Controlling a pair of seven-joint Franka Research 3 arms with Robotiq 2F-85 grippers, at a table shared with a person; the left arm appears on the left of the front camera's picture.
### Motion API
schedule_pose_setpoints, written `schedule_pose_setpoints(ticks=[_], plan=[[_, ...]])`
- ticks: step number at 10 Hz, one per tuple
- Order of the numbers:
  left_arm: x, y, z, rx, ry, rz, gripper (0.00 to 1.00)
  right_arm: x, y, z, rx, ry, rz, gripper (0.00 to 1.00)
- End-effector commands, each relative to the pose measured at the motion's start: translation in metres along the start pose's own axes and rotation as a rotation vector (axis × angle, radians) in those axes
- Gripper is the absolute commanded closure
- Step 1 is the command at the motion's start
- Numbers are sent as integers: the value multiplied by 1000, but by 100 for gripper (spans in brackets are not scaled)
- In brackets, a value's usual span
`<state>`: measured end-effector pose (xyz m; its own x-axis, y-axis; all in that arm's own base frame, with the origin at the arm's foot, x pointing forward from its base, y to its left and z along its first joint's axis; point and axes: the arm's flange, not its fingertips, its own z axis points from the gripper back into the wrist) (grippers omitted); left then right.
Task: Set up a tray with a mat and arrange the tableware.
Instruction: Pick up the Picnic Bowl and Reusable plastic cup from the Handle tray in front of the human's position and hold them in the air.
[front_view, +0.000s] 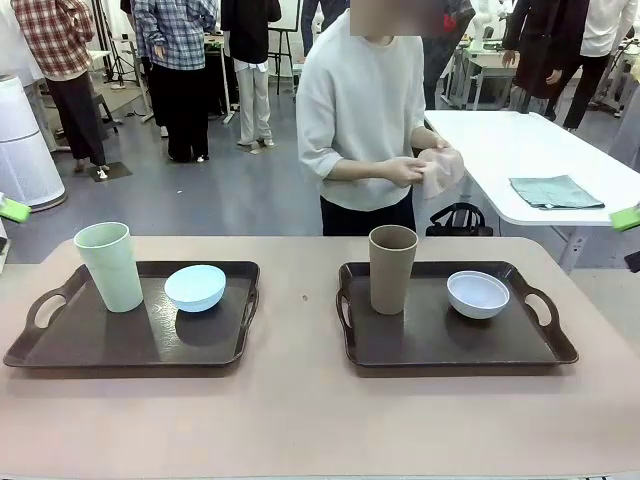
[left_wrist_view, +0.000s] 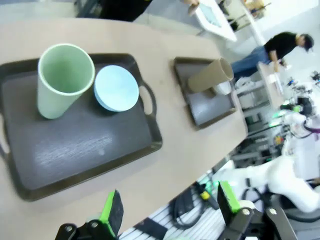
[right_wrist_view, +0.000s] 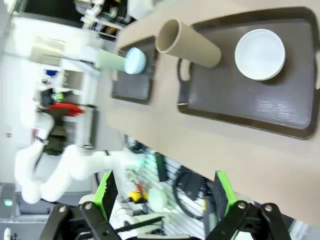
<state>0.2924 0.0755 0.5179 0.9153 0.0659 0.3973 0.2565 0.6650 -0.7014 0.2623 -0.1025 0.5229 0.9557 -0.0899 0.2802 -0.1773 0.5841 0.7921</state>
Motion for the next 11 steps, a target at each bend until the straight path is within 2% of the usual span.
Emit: schedule_pose_setpoints(ticks=[1,3,5,9,10,11], plan=[[-13,31,28,-78,-45,54,0,4,-27,16,97,20,-43,0],[-20,56,56,-117,-61,118,0,2,-57,36,152,-19,-135,0],[-24,79,64,-159,-61,146,0,1,-80,47,170,-43,-201,0],[-26,85,73,-175,-86,169,0,-8,-89,51,196,-63,-232,0],[-27,83,71,-158,-81,157,0,-8,-88,47,139,-62,-242,0],[-28,88,70,-170,-73,189,0,-9,-93,49,175,-54,-253,0]])
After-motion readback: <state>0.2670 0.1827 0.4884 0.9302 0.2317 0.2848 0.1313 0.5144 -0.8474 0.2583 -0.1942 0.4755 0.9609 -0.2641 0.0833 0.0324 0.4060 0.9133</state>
